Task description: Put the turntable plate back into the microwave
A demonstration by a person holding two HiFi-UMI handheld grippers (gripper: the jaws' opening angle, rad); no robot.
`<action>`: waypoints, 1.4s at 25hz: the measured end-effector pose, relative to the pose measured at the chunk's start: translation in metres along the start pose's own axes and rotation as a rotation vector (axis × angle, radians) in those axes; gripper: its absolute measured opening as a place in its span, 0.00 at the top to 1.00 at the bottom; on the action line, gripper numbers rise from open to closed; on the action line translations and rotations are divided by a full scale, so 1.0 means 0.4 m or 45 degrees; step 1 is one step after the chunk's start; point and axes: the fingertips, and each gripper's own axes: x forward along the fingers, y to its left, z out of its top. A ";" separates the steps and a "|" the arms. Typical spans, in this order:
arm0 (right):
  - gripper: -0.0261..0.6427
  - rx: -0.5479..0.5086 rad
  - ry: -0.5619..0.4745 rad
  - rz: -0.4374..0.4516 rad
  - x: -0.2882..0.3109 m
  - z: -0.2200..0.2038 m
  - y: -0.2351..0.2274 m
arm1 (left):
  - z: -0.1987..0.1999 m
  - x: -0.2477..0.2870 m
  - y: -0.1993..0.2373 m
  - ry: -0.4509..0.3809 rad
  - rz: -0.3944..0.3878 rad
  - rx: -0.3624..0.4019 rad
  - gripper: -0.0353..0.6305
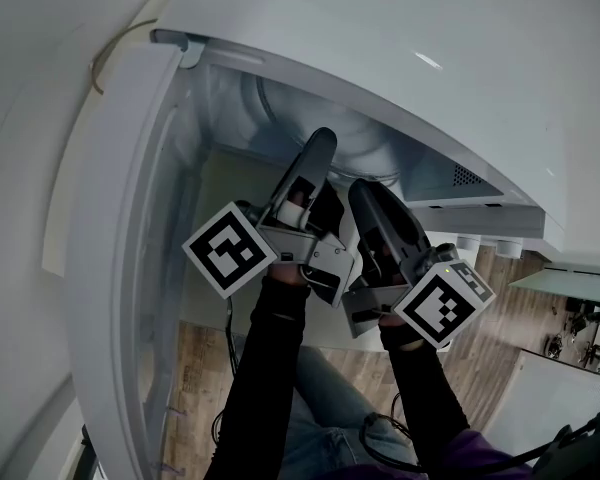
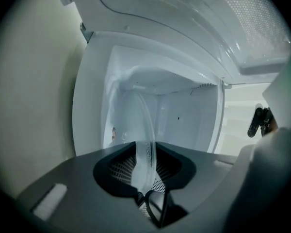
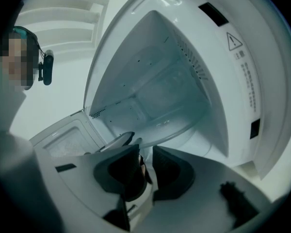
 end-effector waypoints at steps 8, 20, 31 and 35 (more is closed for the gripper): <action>0.82 0.044 -0.002 0.000 0.014 0.001 0.000 | 0.012 0.004 0.001 -0.012 0.085 0.052 0.81; 0.78 0.269 -0.068 0.055 0.032 0.016 -0.004 | 0.018 0.007 0.014 0.014 0.187 0.100 0.83; 0.85 0.485 -0.132 0.007 0.022 0.015 -0.038 | 0.016 0.007 0.027 0.094 0.269 0.166 0.84; 0.87 0.532 -0.156 -0.004 0.021 0.013 -0.049 | 0.011 0.004 0.029 0.157 0.298 0.205 0.85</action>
